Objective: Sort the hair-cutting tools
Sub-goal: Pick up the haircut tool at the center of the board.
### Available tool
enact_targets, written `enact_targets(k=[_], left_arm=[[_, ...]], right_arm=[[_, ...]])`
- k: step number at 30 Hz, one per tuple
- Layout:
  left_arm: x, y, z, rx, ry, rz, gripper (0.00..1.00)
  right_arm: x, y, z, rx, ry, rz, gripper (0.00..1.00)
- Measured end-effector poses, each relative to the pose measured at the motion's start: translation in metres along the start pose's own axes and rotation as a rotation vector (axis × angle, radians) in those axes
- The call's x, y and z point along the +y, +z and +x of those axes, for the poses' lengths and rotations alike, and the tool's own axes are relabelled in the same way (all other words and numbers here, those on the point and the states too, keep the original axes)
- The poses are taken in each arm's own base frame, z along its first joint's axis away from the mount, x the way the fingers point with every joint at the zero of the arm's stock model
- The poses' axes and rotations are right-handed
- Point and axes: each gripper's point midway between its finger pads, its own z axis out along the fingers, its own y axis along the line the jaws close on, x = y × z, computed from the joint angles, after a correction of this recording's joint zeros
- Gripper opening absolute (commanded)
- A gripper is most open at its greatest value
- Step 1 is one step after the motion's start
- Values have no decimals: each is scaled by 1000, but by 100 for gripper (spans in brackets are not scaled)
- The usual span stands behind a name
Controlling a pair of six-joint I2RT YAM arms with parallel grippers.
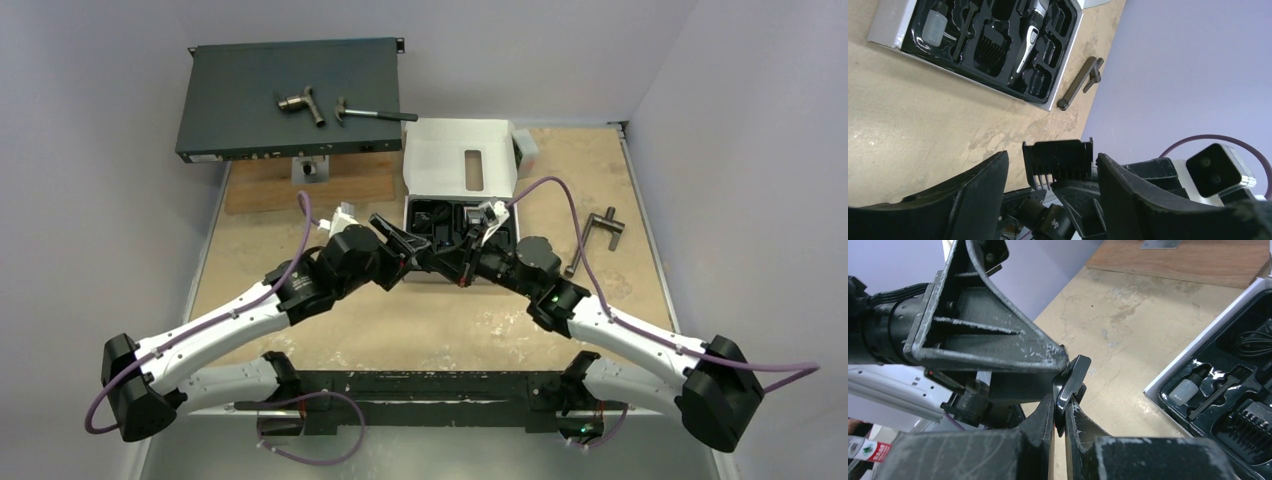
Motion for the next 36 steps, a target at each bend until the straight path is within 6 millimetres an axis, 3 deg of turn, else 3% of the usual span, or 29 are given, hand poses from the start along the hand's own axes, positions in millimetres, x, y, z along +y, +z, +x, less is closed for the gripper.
enact_targets(k=[9,15,19,27,36], left_arm=[[-5,-34,-23,-48,108,55,92],[-5,-58,-52,-73,232,290,95],[-5,-67,-38,15,365,469,93],[-48,-102,16,300,589,821,88],[-52,-128,37,433,750,945,66]], right_arm=[[24,-21,-10,63,-89,-34,0],[48,-43,-8,125,-118,-119,0],[67,-50,-3,173,-110,-213,0],[95,-62,2,244,-41,-375,0],[103,-61,-11,244,28,-456,0]])
